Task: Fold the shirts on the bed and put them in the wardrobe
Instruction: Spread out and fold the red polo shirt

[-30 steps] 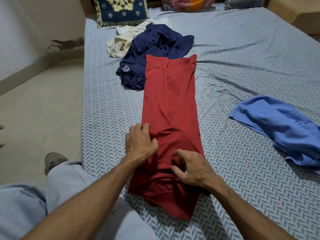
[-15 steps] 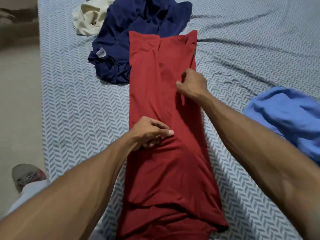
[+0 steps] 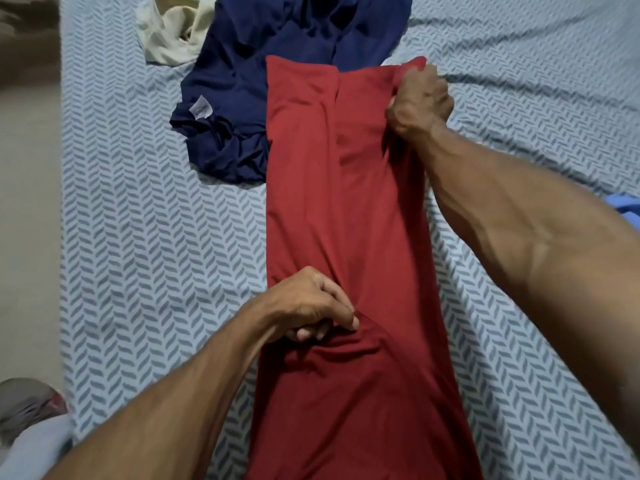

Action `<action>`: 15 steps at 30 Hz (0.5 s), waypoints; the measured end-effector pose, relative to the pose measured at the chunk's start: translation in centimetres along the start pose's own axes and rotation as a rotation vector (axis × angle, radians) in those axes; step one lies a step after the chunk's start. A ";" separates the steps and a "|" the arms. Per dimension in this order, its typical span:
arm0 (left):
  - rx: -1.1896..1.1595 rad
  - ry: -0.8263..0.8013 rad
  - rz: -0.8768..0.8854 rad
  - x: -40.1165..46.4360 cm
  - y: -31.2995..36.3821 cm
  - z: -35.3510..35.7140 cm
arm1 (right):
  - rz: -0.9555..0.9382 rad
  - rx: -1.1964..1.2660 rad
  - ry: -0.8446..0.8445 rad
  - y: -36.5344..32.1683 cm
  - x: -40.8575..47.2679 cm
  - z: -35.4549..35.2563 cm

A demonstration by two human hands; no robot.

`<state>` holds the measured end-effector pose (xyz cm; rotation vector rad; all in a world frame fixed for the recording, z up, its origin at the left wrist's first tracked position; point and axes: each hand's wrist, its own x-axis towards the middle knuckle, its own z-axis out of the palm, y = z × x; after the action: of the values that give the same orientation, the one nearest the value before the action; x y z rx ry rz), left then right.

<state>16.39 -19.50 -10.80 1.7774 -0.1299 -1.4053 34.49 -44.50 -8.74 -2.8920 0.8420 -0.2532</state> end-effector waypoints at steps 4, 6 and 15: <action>-0.007 -0.009 -0.002 -0.1 0.1 0.0 | 0.035 0.264 0.086 -1.4 0.3 -0.8; -0.011 -0.005 -0.001 -0.2 0.1 -0.1 | 0.081 0.416 0.098 -2.5 0.3 -1.0; -0.015 0.056 0.006 -0.4 0.1 0.0 | -0.046 0.625 -0.269 -6.3 -1.0 1.2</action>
<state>16.30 -19.34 -10.47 1.8011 -0.0944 -1.3478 37.21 -38.58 -9.07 -2.2919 0.5281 -0.0998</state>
